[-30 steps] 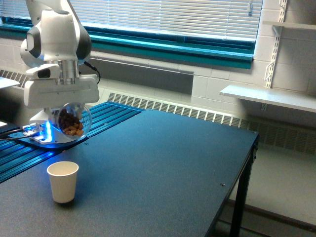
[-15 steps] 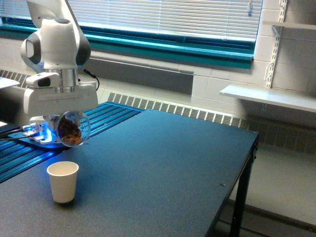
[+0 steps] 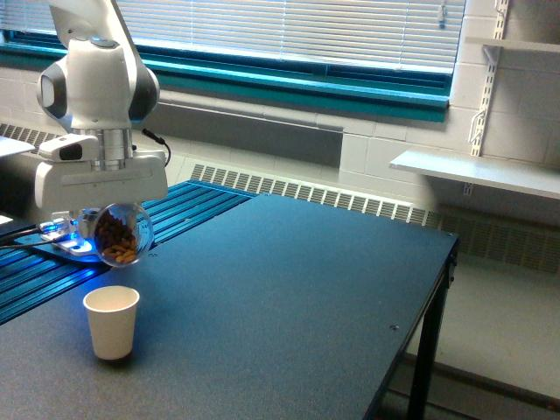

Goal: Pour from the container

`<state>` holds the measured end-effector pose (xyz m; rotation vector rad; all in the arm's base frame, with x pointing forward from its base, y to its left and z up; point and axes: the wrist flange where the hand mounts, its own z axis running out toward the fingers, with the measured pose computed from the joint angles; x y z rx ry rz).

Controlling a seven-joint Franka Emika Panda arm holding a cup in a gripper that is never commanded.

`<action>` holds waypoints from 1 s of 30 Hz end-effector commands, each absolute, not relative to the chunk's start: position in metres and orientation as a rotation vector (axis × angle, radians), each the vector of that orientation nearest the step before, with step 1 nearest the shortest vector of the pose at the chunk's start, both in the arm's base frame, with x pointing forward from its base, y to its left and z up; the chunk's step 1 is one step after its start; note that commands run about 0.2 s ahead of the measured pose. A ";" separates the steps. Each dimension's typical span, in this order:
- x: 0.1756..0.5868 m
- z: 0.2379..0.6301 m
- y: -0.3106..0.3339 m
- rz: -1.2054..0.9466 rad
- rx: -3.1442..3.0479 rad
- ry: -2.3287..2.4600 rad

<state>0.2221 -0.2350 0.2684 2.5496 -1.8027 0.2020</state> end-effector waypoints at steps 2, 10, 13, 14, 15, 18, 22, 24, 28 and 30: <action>0.215 0.252 -0.224 0.140 2.562 -1.794; 0.218 0.249 -0.227 0.134 2.570 -1.786; 0.219 0.248 -0.227 0.128 2.574 -1.780; 0.220 0.247 -0.227 0.124 2.575 -1.777; 0.220 0.247 -0.227 0.123 2.576 -1.776; 0.222 0.246 -0.229 0.117 2.579 -1.772; 0.224 0.246 -0.231 0.114 2.577 -1.770; 0.224 0.245 -0.232 0.107 2.576 -1.766; 0.224 0.244 -0.236 0.097 2.569 -1.767; 0.223 0.243 -0.239 0.098 2.562 -1.770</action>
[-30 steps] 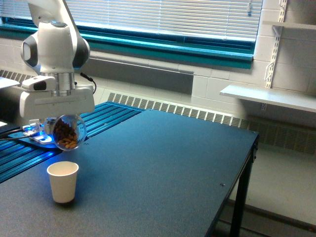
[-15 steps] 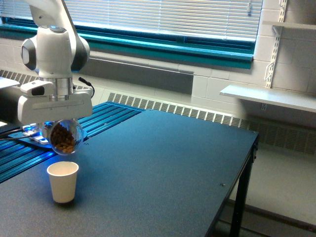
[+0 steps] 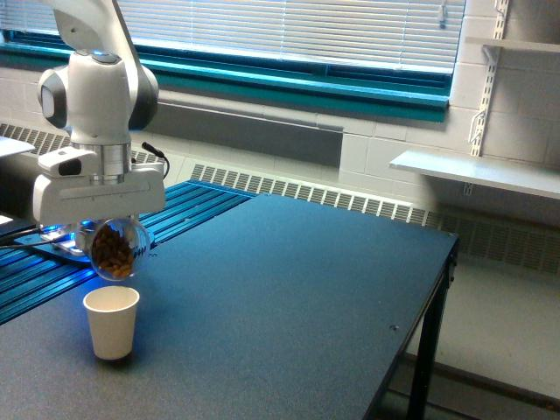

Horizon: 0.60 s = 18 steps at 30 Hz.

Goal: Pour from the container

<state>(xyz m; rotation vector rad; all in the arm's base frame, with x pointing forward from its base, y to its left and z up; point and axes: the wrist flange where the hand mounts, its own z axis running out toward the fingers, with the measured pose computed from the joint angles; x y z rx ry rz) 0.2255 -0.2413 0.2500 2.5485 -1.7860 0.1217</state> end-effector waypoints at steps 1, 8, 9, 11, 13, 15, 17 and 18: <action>0.223 0.243 -0.240 0.097 2.560 -1.771; 0.224 0.242 -0.247 0.092 2.549 -1.778; 0.224 0.242 -0.247 0.090 2.548 -1.777; 0.224 0.242 -0.250 0.092 2.543 -1.783; 0.225 0.242 -0.251 0.091 2.541 -1.783; 0.225 0.241 -0.252 0.085 2.539 -1.780; 0.226 0.240 -0.252 0.079 2.542 -1.771; 0.227 0.240 -0.253 0.078 2.542 -1.770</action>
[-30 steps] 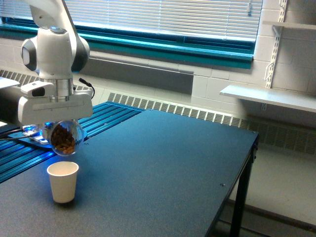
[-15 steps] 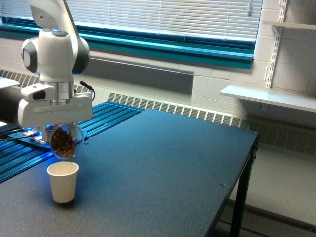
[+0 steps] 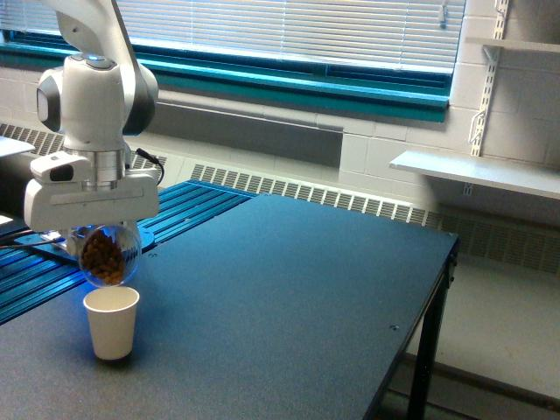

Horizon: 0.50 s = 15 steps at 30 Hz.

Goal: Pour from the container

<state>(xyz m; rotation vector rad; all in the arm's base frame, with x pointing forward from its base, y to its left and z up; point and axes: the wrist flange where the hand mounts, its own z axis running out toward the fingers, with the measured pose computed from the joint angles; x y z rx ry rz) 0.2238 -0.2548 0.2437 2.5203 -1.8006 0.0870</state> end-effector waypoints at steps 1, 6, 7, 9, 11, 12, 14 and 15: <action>0.228 0.240 -0.253 0.076 2.543 -1.768; 0.234 0.240 -0.253 0.061 2.554 -1.748; 0.236 0.240 -0.253 0.059 2.557 -1.746; 0.238 0.239 -0.253 0.054 2.562 -1.736; 0.241 0.239 -0.252 0.047 2.566 -1.728; 0.242 0.239 -0.252 0.042 2.568 -1.725; 0.243 0.238 -0.252 0.030 2.572 -1.716; 0.244 0.238 -0.252 0.027 2.573 -1.714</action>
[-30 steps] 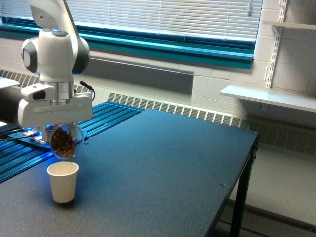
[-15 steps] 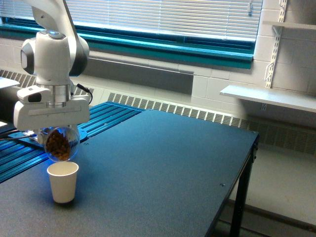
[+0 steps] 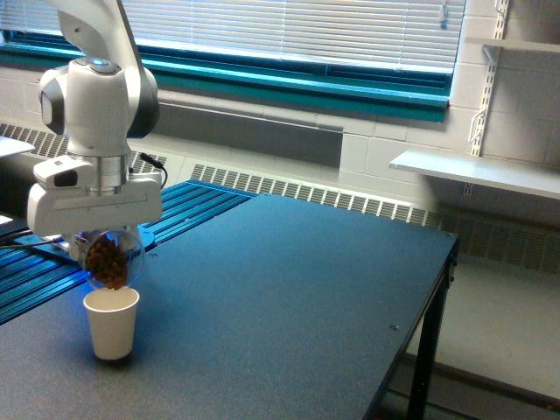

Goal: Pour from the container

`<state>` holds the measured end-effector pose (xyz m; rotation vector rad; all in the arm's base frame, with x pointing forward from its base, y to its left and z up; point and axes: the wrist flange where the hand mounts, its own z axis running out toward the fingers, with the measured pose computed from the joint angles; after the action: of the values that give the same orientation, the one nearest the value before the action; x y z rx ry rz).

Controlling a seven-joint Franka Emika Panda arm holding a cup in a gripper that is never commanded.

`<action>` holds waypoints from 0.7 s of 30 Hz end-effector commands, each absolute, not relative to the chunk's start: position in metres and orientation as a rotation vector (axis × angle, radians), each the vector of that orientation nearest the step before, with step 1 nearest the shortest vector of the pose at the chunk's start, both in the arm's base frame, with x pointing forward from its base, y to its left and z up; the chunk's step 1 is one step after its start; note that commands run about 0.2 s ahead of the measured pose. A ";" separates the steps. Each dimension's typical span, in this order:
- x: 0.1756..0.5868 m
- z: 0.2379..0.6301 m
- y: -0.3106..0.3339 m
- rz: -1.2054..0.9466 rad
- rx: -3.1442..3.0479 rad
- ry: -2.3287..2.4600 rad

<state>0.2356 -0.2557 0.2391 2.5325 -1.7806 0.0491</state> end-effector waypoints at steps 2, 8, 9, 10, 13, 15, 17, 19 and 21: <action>0.245 0.237 -0.251 0.015 2.574 -1.710; 0.246 0.235 -0.254 -0.001 2.569 -1.705; 0.245 0.235 -0.254 -0.003 2.567 -1.703; 0.245 0.235 -0.255 -0.001 2.565 -1.705; 0.244 0.235 -0.258 -0.002 2.557 -1.706; 0.244 0.236 -0.260 0.002 2.550 -1.712; 0.243 0.235 -0.261 0.001 2.546 -1.712; 0.241 0.235 -0.263 -0.002 2.541 -1.716; 0.240 0.235 -0.264 -0.002 2.534 -1.721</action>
<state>0.2422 -0.2575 0.2335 2.5451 -1.7220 -0.0016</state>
